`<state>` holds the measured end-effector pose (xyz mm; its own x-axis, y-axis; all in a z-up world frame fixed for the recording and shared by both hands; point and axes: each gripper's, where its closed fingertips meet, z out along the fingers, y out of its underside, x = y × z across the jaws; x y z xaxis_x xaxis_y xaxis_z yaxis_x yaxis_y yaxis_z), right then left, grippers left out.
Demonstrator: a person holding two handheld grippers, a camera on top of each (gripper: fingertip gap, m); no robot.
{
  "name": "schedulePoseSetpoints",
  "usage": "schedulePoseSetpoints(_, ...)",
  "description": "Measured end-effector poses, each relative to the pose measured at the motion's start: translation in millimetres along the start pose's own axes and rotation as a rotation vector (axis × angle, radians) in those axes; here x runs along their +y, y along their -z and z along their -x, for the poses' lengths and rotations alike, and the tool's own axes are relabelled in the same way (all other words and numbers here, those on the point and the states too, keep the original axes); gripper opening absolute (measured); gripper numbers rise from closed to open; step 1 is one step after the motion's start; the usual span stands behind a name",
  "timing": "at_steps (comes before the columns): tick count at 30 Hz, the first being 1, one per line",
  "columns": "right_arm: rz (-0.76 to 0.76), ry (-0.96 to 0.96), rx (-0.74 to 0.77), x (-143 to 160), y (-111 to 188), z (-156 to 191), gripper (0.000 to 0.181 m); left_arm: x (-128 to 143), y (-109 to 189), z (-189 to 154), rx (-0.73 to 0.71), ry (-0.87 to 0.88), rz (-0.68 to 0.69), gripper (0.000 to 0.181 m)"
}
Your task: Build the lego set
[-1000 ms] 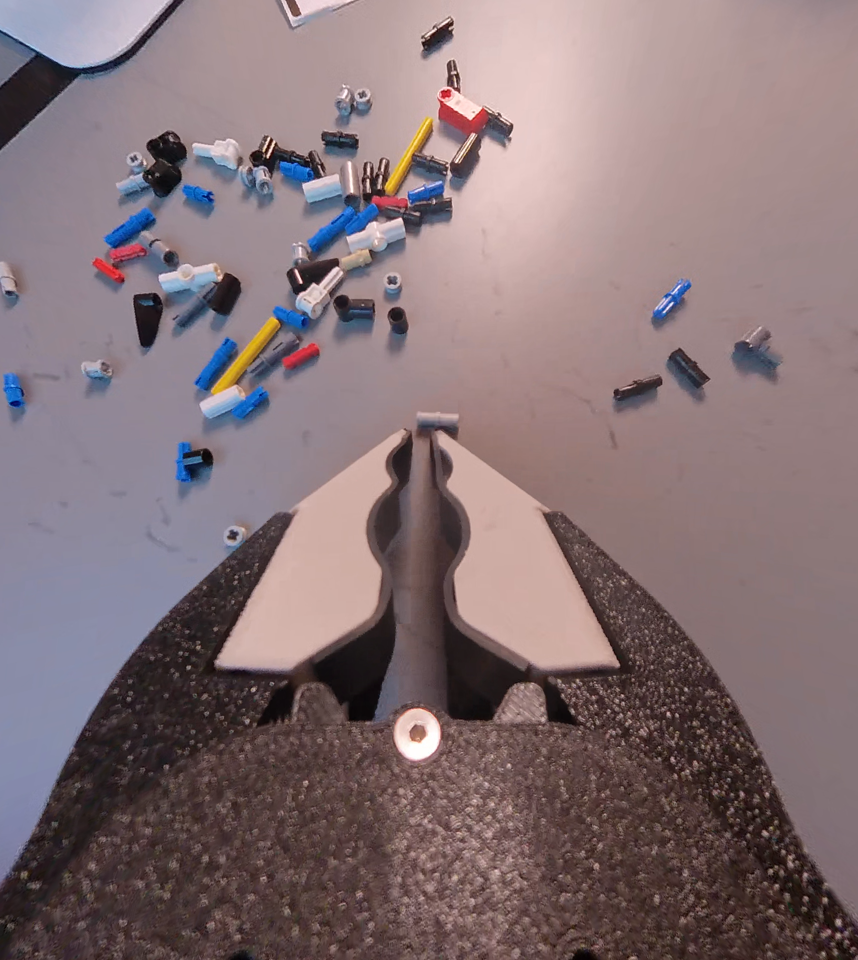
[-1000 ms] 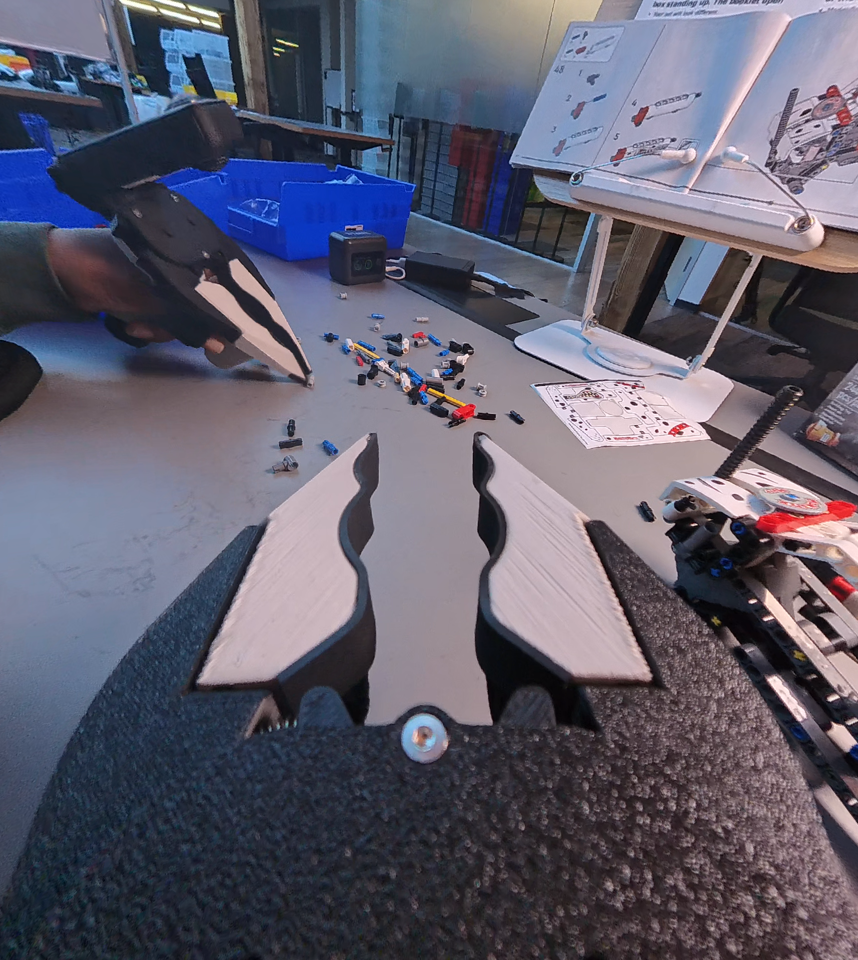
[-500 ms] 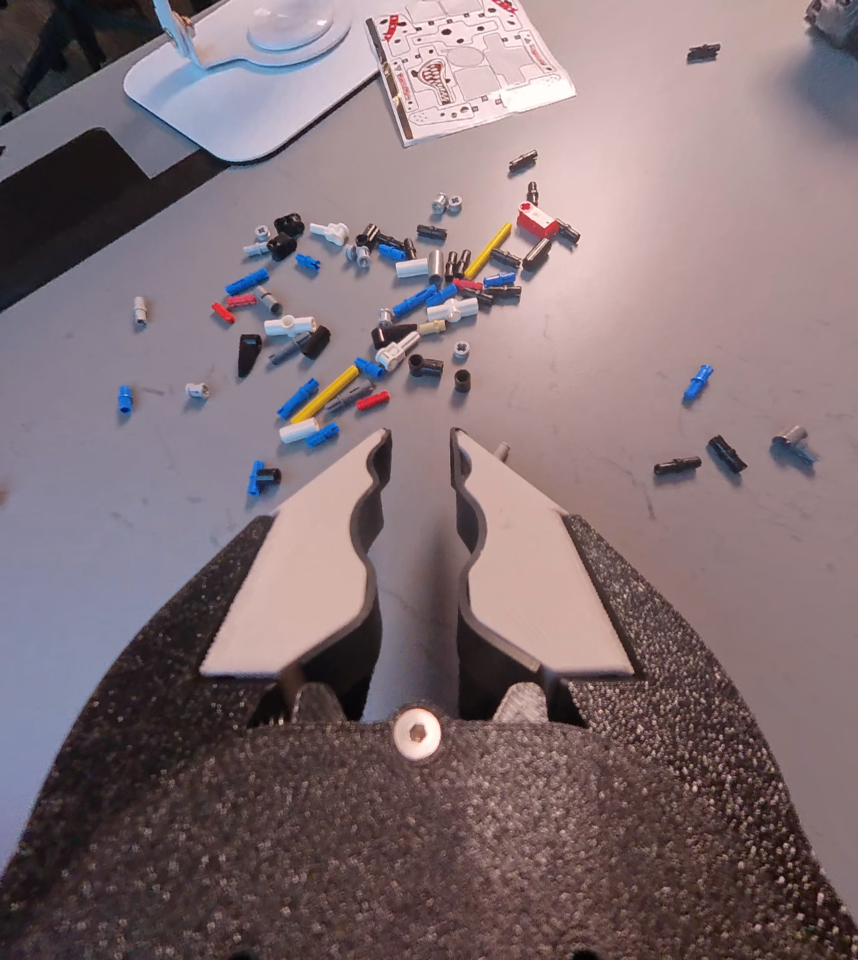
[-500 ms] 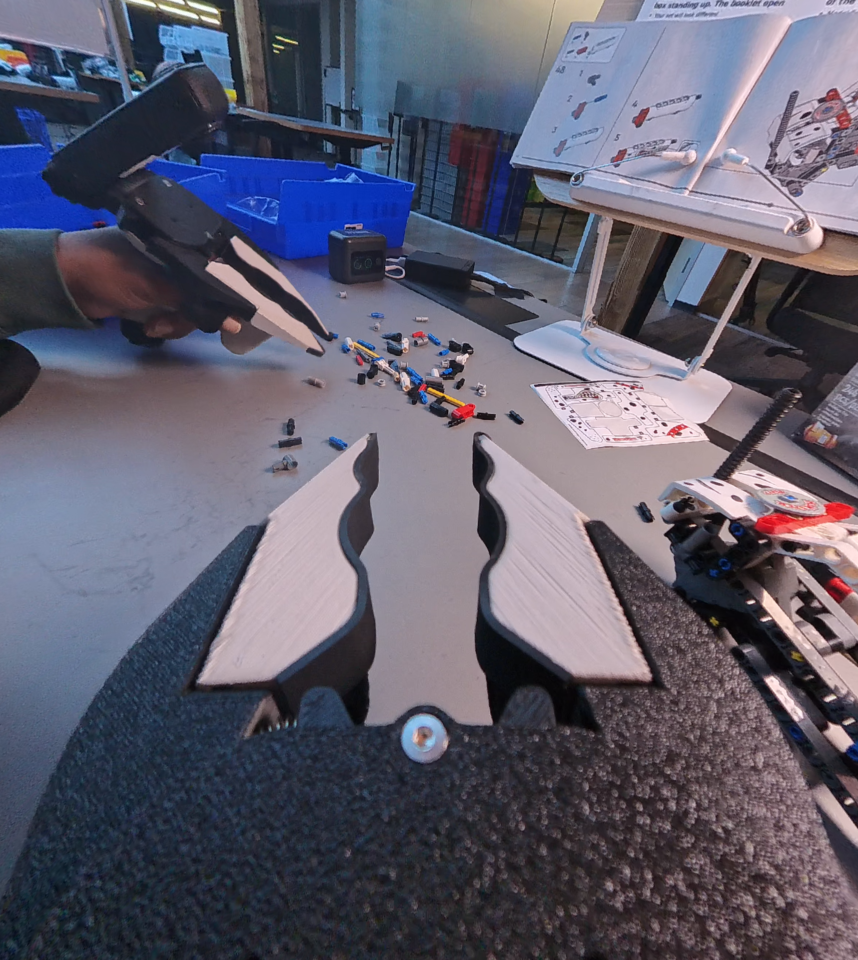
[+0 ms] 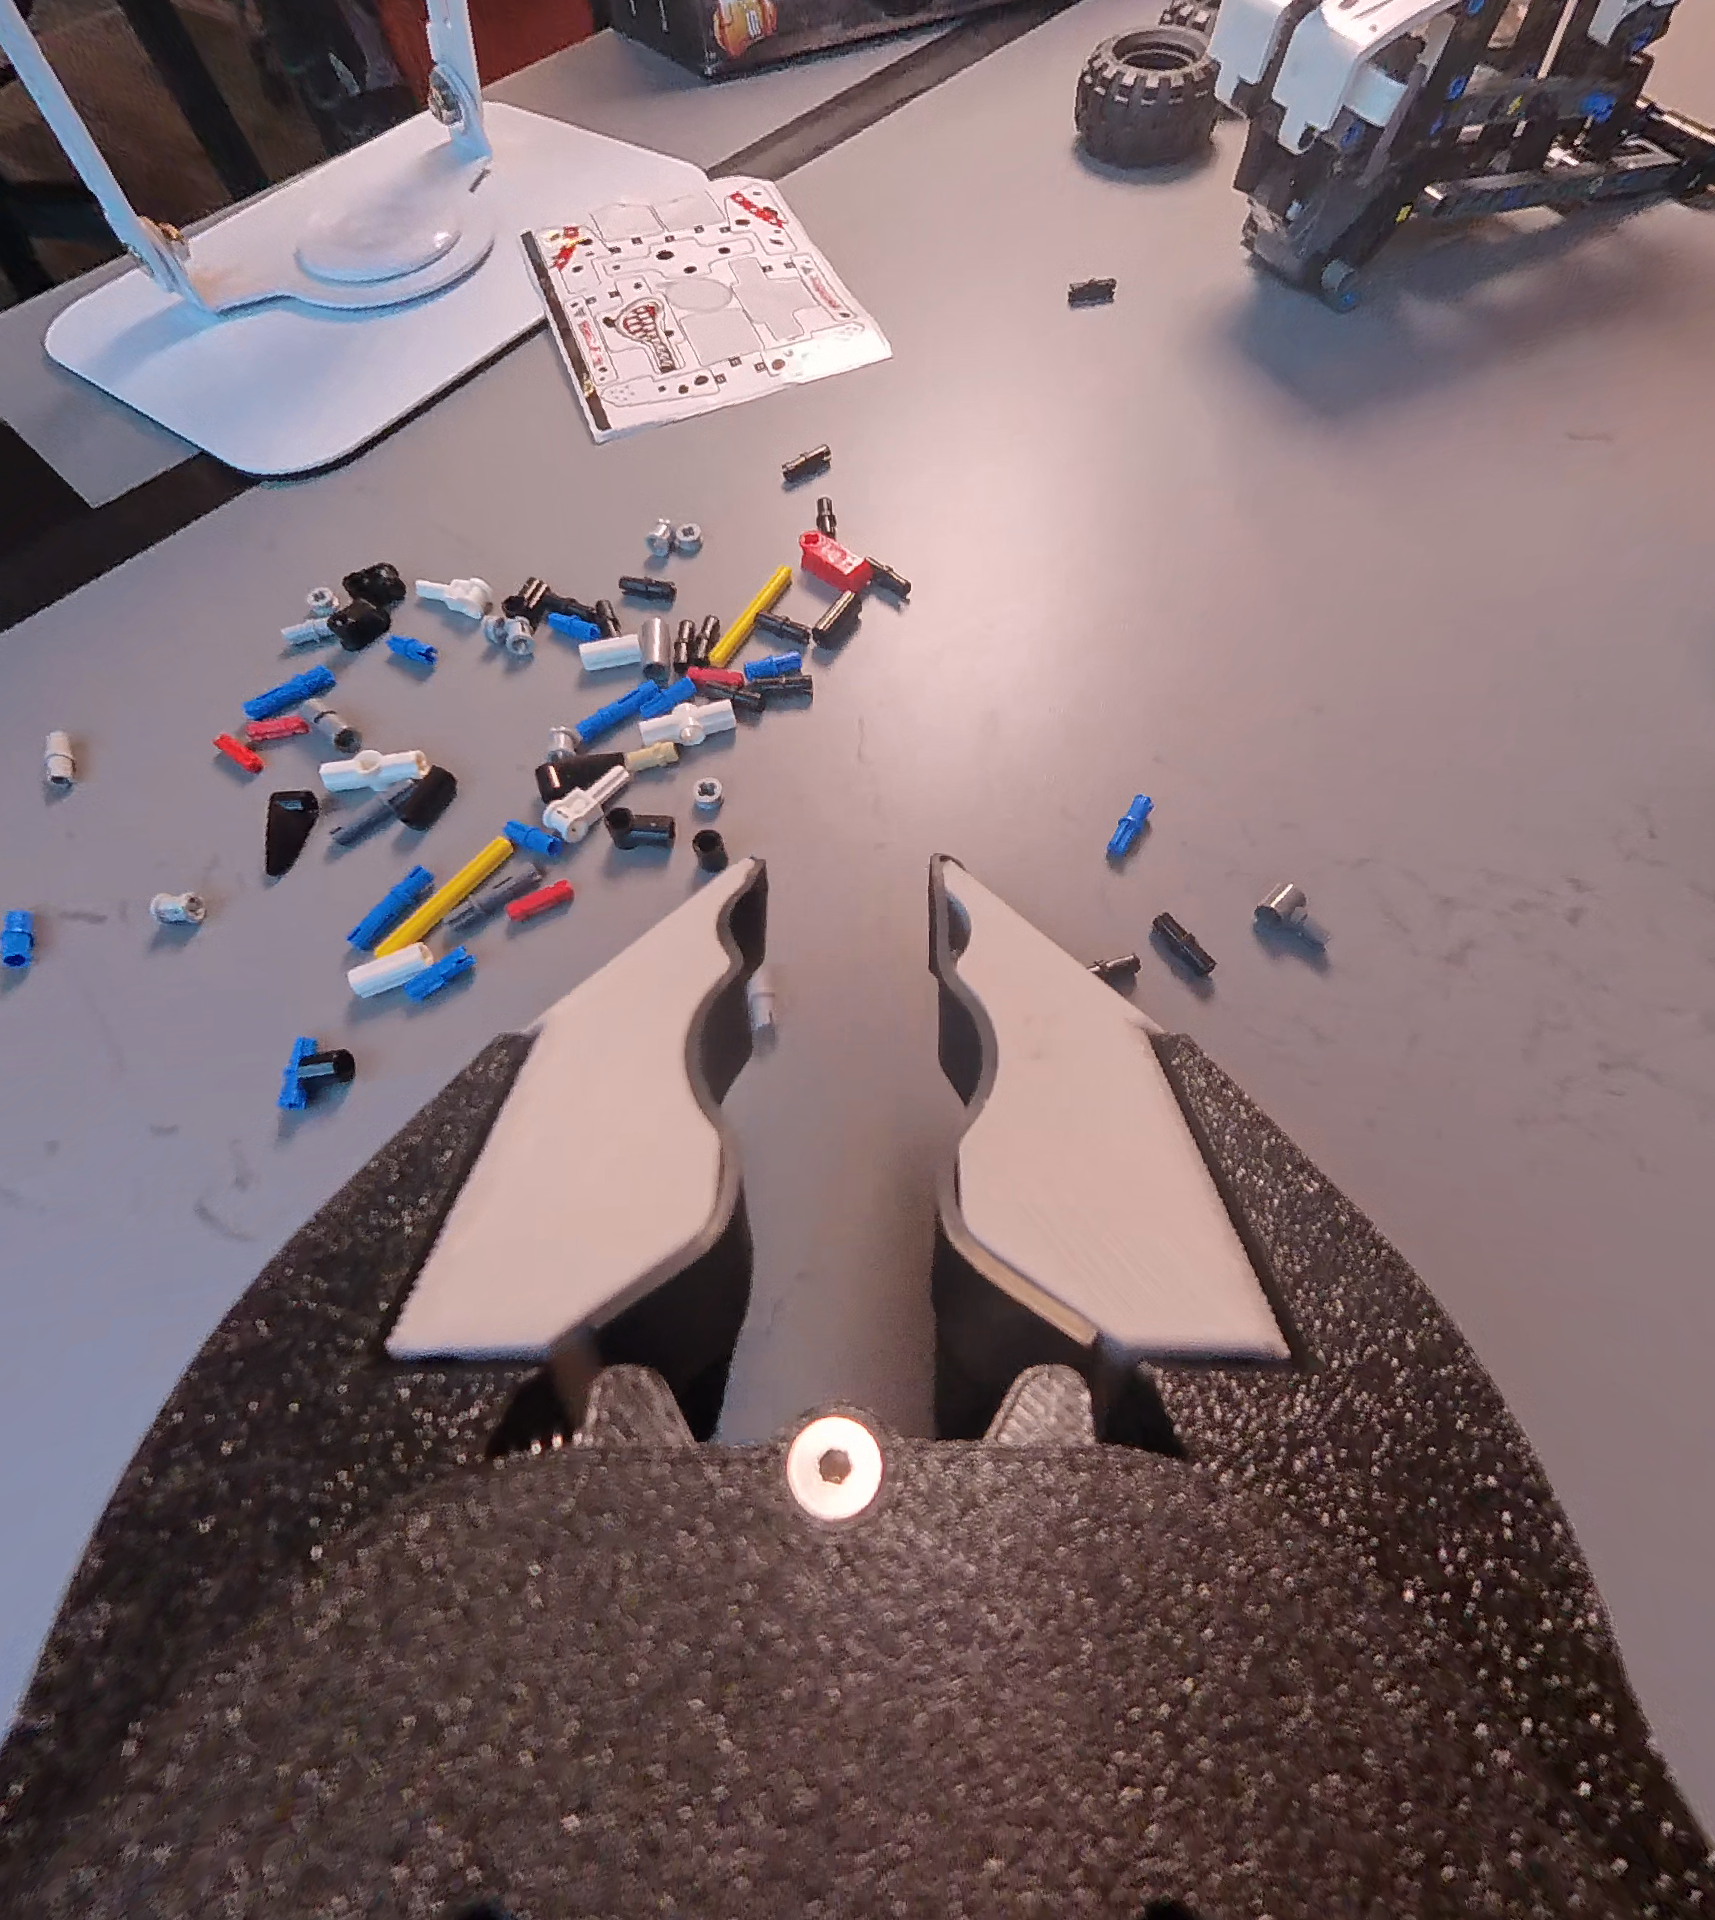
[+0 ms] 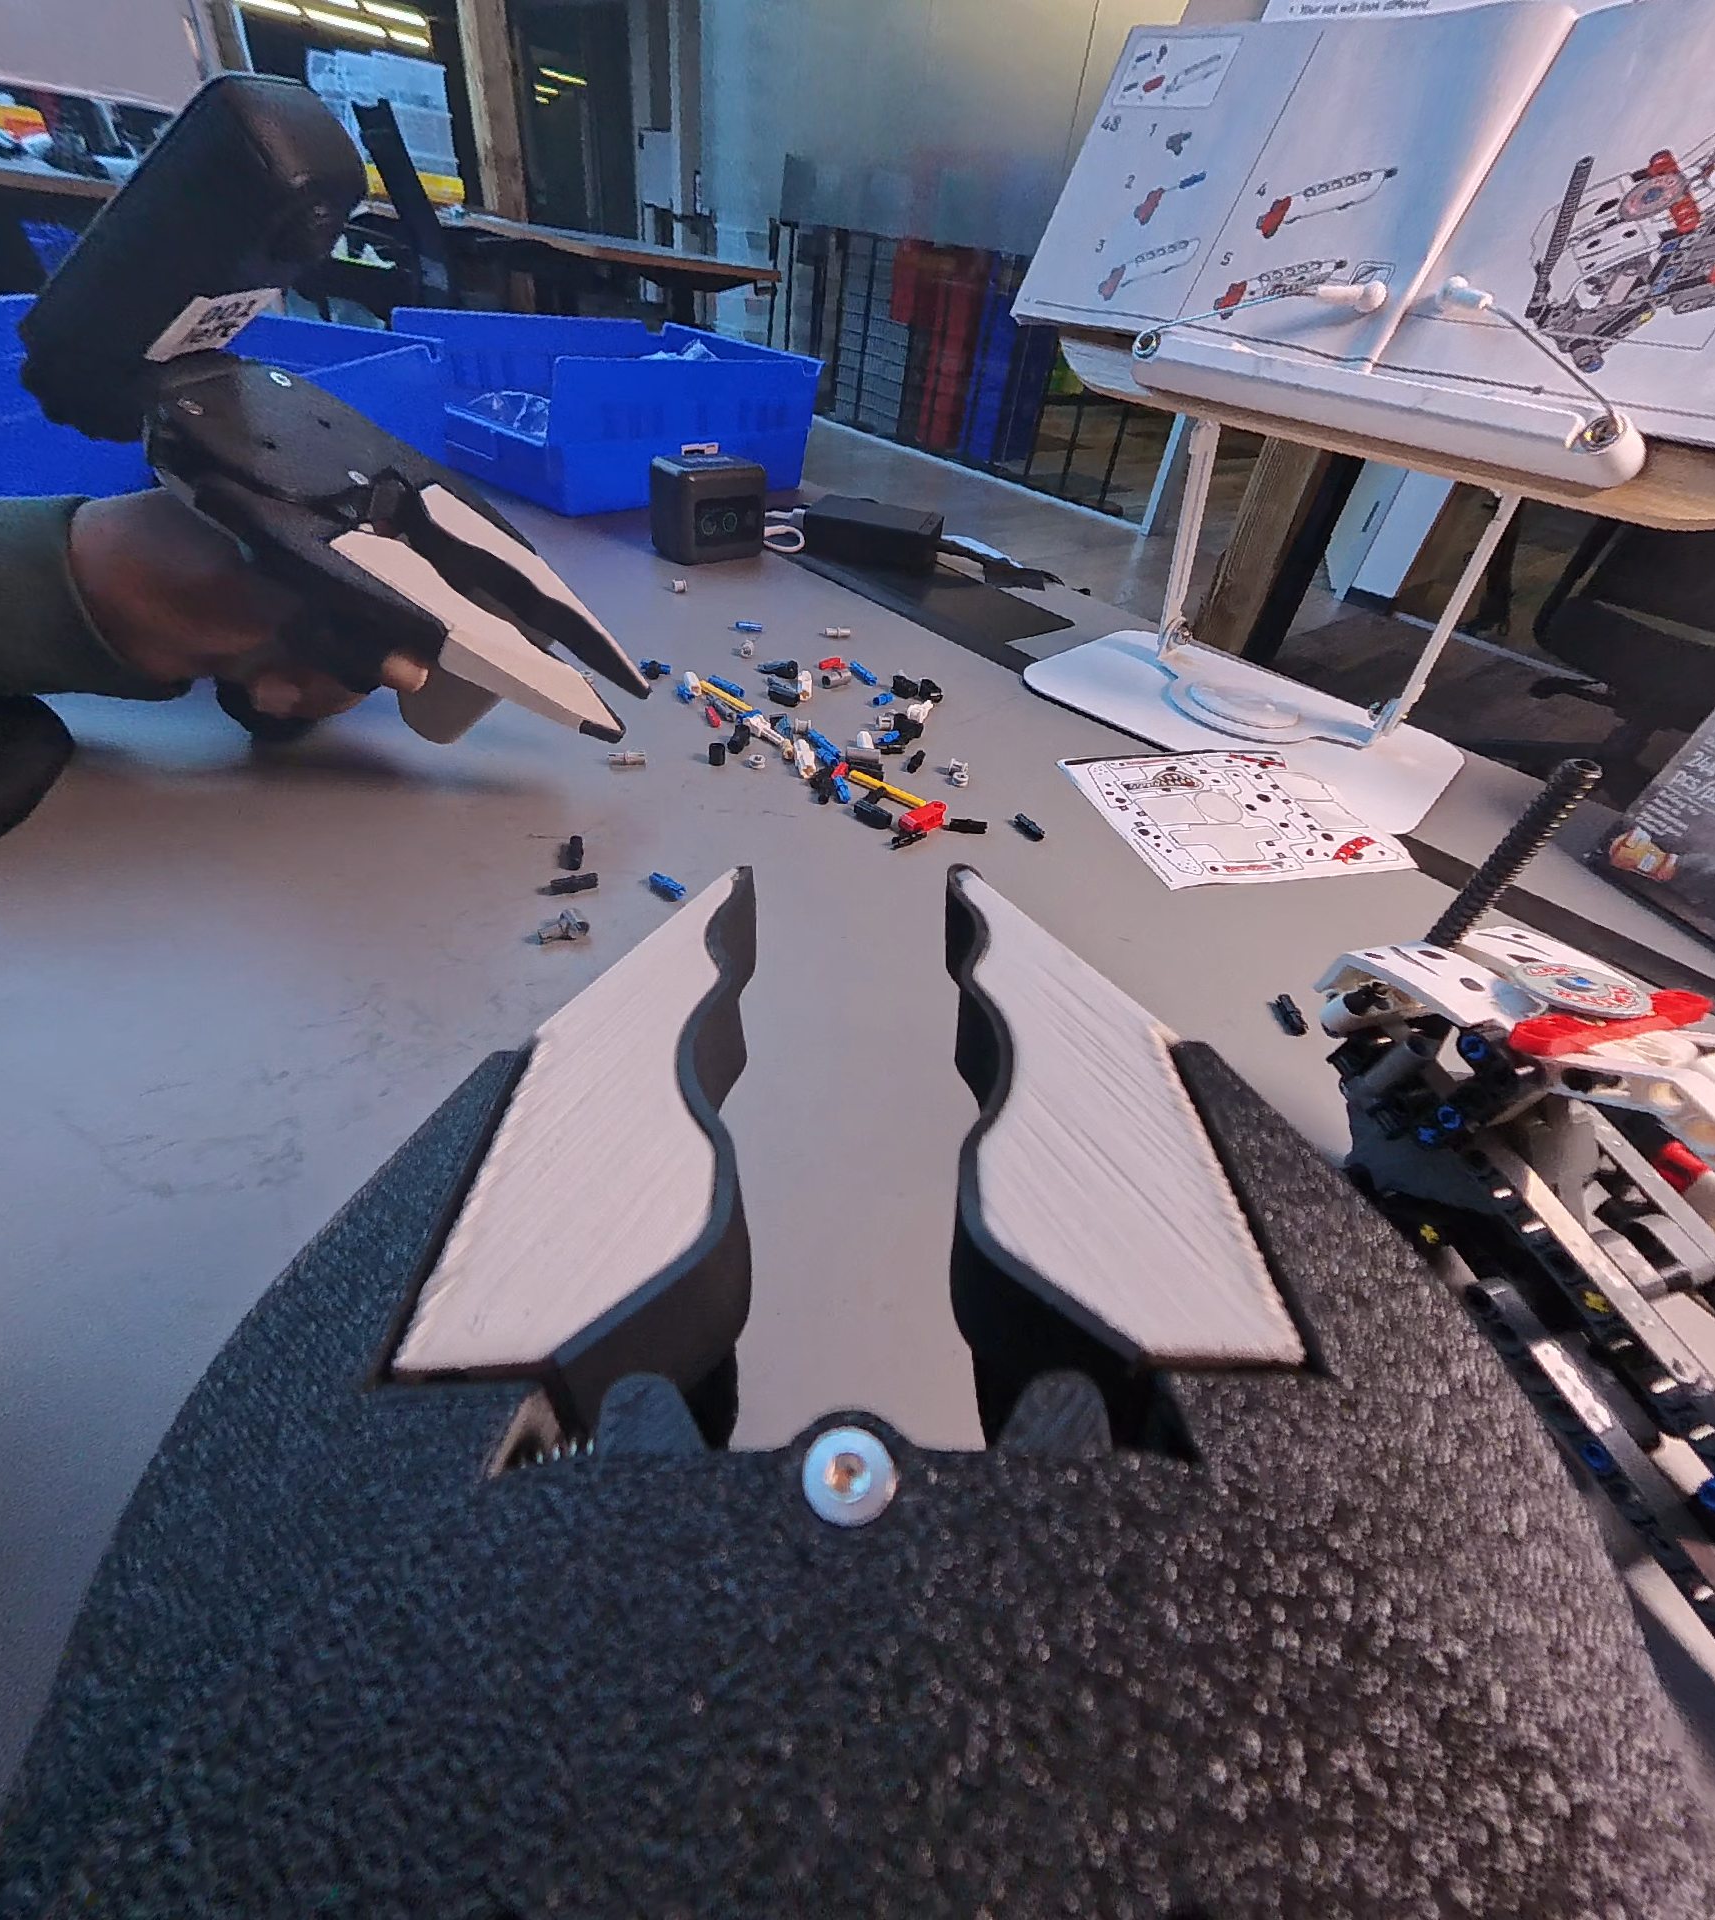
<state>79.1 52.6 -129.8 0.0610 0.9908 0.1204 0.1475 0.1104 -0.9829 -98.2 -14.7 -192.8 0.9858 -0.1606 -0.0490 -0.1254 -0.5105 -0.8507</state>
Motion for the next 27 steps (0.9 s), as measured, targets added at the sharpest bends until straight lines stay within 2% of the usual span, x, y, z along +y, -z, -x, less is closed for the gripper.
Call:
schedulePoseSetpoints(5,0.006,-0.004,0.002,1.0,-0.8,-0.8,0.037,1.5,-5.6,11.6,-0.022,0.055,0.026,0.028)
schedulePoseSetpoints(12,0.007,0.000,-0.002,1.1,-1.0,0.0,0.037,-10.8,-32.0,42.0,-0.038,0.043,0.061,0.022)
schedulePoseSetpoints(19,0.007,0.000,-0.007,1.1,-1.0,0.5,0.037,-35.4,-76.3,15.5,0.100,-0.065,0.114,0.022)
schedulePoseSetpoints(23,0.002,-0.004,-0.003,0.2,-0.2,-0.6,0.037,-41.4,-102.9,7.0,0.117,-0.044,0.176,0.020)
schedulePoseSetpoints(27,-0.005,-0.003,0.000,-0.9,1.3,-1.5,0.037,-38.7,-116.9,4.9,0.112,-0.021,0.218,0.019)
